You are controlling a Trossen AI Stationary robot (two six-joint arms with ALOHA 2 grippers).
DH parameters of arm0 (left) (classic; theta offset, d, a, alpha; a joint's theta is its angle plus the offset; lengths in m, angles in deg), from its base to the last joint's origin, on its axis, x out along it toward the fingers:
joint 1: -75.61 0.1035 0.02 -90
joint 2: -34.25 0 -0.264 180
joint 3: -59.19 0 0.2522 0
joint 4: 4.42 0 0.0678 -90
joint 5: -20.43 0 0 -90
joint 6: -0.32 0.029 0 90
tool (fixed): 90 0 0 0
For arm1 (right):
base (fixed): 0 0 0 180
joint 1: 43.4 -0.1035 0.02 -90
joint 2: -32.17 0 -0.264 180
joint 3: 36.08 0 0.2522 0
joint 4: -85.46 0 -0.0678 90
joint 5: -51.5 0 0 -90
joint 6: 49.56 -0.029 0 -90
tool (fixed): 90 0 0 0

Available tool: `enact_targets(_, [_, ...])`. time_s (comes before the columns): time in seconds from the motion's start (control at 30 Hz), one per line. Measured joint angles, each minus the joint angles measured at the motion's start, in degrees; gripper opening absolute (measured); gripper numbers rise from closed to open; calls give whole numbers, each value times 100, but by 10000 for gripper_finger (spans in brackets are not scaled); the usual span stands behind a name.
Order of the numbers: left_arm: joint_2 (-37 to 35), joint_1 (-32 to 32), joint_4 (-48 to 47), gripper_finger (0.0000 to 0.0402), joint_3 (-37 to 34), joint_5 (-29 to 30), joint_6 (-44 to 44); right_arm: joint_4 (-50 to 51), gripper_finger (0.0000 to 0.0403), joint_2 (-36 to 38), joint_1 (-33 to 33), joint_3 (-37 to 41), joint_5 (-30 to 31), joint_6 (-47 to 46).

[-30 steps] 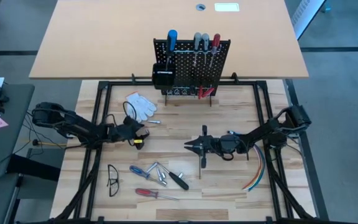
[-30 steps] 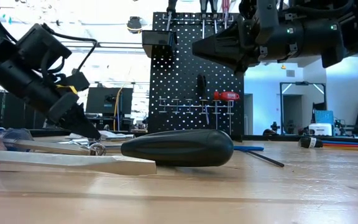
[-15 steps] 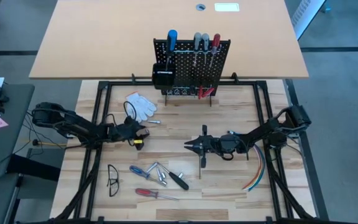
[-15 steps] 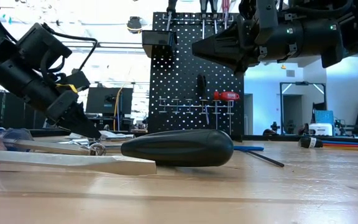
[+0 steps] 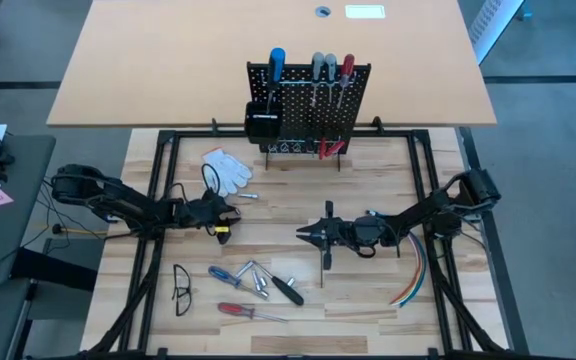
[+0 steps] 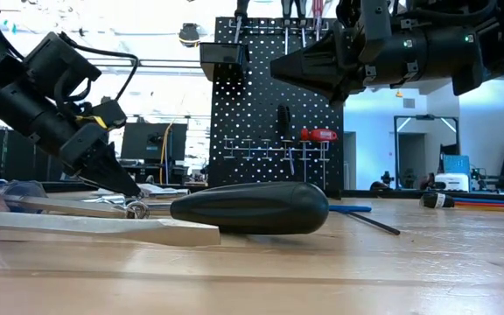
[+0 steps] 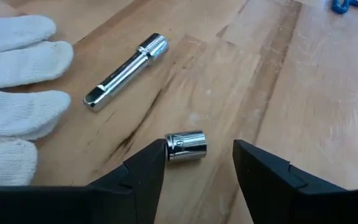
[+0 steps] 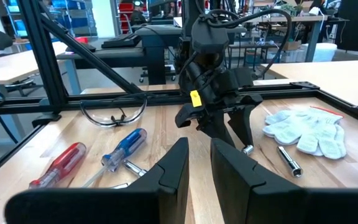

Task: Hang tools onto peg board
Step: Put the socket in the pegboard bin, then put the socket wrench in the pegboard bin

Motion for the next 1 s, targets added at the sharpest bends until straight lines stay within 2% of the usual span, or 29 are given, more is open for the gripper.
enact_targets(0.2, [0, -93, 73, 179, 0, -100, -5, 0, 76, 0, 1, 0, 0, 2])
enact_targets(0.4, [0, -88, 93, 179, 0, 723, -161, 0, 76, 0, 2, 0, 2, 1])
enact_targets(0.73, [0, -90, 85, 180, 0, 605, -291, 0, 76, 0, 2, 0, 0, 20])
enact_targets(1.0, [0, -90, 76, 231, 22, 610, -362, 0, 76, 0, 0, 0, 2, 28])
